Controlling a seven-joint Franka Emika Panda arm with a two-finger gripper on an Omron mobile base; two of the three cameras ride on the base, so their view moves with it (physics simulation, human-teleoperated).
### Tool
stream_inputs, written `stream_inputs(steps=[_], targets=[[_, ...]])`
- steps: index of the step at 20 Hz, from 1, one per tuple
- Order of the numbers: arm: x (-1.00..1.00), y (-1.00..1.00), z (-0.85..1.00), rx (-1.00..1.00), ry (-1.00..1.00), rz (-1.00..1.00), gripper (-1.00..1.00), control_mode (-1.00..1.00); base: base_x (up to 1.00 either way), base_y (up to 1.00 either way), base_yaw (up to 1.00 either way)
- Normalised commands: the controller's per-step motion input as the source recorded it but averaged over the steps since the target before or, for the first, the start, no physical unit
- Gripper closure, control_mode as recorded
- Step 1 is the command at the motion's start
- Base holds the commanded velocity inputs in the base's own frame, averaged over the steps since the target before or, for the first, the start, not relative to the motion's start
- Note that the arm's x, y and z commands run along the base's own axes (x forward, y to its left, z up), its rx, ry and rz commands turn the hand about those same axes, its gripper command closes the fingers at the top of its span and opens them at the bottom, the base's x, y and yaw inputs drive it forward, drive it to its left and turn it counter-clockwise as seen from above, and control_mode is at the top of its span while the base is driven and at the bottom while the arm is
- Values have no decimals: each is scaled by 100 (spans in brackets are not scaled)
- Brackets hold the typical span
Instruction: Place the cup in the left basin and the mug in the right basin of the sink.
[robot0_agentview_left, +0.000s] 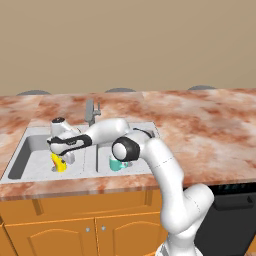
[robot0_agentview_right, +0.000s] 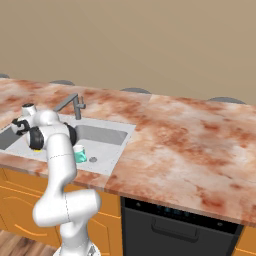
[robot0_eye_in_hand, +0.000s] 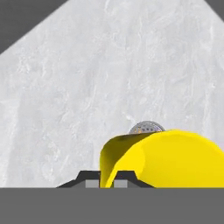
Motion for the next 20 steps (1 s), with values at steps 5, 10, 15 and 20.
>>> stream_inputs(steps=[5, 10, 15, 20], targets=[[6, 4, -28, 0, 0, -7, 100, -100, 0, 0, 0], [-2, 3, -27, -1, 0, -6, 100, -100, 0, 0, 0], [-13, 1, -33, -2, 2, -6, -100, -100, 0, 0, 0], [-16, 0, -33, -4, 1, -6, -100, -100, 0, 0, 0]])
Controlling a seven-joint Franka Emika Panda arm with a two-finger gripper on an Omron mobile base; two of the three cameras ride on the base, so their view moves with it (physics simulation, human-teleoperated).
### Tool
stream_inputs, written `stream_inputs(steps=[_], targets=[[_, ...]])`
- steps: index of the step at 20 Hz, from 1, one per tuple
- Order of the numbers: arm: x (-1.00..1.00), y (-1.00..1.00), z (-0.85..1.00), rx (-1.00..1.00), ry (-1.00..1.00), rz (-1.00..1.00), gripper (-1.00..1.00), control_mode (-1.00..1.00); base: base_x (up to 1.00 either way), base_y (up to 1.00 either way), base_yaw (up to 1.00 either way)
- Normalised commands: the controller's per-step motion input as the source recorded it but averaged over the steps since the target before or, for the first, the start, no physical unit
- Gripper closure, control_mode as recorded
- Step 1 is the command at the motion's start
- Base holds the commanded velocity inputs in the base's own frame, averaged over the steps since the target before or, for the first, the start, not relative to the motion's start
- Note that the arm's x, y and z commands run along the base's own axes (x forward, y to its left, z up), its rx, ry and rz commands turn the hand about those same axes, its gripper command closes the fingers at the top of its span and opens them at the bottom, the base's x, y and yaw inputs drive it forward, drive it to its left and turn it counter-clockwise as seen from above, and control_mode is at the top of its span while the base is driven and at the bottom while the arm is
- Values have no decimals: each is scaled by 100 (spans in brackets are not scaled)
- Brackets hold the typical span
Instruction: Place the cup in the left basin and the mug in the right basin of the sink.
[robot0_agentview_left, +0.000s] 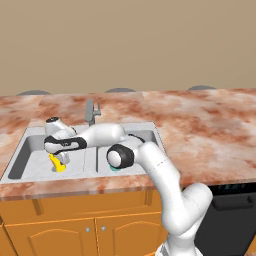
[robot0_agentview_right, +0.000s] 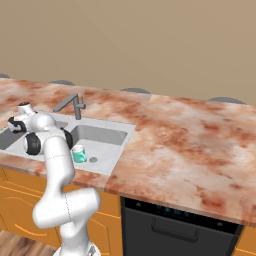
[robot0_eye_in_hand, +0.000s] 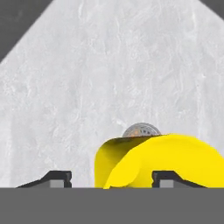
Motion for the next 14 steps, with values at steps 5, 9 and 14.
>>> stream_inputs(steps=[5, 9, 14], targets=[[-19, 0, -24, -4, 0, -7, -100, -100, 0, 0, 0], [-20, -8, -2, -1, 0, -8, -100, -100, 0, 0, 0], [-20, -19, 3, 0, 0, -9, -100, -100, 0, 0, 0]])
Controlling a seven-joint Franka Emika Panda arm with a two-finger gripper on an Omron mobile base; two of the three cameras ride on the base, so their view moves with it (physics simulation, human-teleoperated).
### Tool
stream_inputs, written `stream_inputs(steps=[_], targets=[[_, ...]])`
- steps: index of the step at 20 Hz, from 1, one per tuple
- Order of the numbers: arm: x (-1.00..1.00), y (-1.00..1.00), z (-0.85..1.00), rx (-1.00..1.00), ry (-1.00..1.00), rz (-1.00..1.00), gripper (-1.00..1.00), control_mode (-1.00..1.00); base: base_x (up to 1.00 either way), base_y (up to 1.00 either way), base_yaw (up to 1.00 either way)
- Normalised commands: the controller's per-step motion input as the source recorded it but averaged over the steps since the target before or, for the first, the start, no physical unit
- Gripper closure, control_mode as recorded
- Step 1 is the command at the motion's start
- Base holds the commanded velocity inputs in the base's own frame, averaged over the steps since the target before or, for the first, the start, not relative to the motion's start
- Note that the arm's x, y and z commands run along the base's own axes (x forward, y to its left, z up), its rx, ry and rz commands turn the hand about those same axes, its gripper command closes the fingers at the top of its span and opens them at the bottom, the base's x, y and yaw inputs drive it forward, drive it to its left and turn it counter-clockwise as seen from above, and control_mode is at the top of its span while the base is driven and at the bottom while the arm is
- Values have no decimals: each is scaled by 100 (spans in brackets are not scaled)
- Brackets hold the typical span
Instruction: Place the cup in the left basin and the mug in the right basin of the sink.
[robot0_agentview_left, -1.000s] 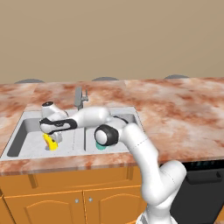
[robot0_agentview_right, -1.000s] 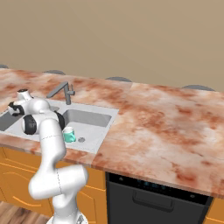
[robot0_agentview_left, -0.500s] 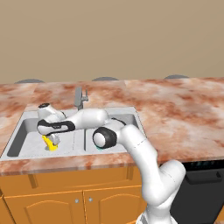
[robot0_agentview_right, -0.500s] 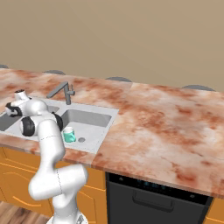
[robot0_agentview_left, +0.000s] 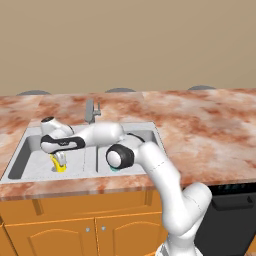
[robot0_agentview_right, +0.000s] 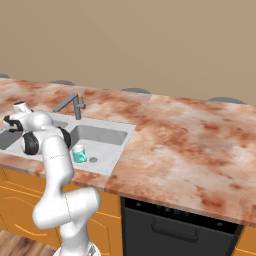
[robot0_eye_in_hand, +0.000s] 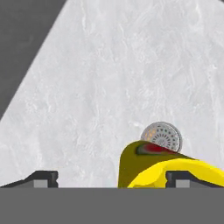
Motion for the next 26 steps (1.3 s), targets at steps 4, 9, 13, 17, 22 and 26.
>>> stream_inputs(steps=[4, 9, 13, 17, 22, 26], targets=[[-23, -27, 8, 0, 0, -11, -100, -100, 0, 0, 0], [-25, -22, 20, 0, 0, -11, -100, -100, 0, 0, 0], [-24, -15, 33, 0, -5, -10, -100, -100, 0, 0, 0], [-35, -16, 30, 0, -13, -10, -100, -100, 0, 0, 0], [-44, -18, 26, 0, -22, -12, -100, -100, 0, 0, 0], [-38, -23, 25, 0, -25, -20, -100, -100, 0, 0, 0]])
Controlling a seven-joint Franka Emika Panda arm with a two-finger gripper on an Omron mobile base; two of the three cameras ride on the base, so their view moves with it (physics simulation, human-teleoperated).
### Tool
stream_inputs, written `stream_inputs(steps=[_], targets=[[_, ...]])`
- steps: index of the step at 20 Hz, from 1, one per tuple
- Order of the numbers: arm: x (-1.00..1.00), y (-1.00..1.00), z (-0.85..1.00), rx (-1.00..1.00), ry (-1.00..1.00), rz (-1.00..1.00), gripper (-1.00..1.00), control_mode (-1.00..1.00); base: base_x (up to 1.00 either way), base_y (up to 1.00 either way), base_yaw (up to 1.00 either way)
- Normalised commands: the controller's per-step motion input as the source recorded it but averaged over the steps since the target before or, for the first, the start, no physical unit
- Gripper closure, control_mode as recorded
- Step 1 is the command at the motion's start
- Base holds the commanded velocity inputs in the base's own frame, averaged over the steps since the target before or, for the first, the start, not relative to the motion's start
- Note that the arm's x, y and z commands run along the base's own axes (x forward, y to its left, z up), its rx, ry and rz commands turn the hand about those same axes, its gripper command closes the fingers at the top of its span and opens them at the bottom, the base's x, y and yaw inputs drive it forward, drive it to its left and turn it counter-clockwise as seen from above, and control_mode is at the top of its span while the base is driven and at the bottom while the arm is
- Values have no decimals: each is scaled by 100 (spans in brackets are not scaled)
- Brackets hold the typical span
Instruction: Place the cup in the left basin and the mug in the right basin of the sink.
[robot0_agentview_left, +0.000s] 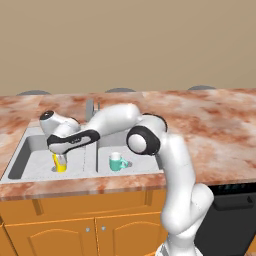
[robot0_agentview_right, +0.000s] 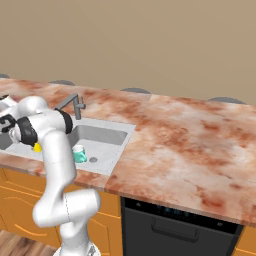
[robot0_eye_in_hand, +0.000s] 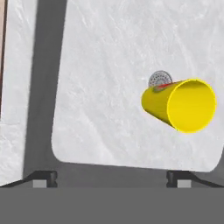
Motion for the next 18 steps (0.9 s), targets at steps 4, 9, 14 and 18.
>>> stream_inputs(steps=[4, 9, 14, 18], targets=[[-31, -25, 31, 0, -19, -25, -100, -100, 0, 0, 0], [-23, -24, 37, 2, -4, -35, -100, -100, 0, 0, 0], [-16, -20, 45, 5, 2, -41, -100, -100, 0, 0, 0], [-22, -24, 39, 10, 2, -40, -100, -100, 0, 0, 0]])
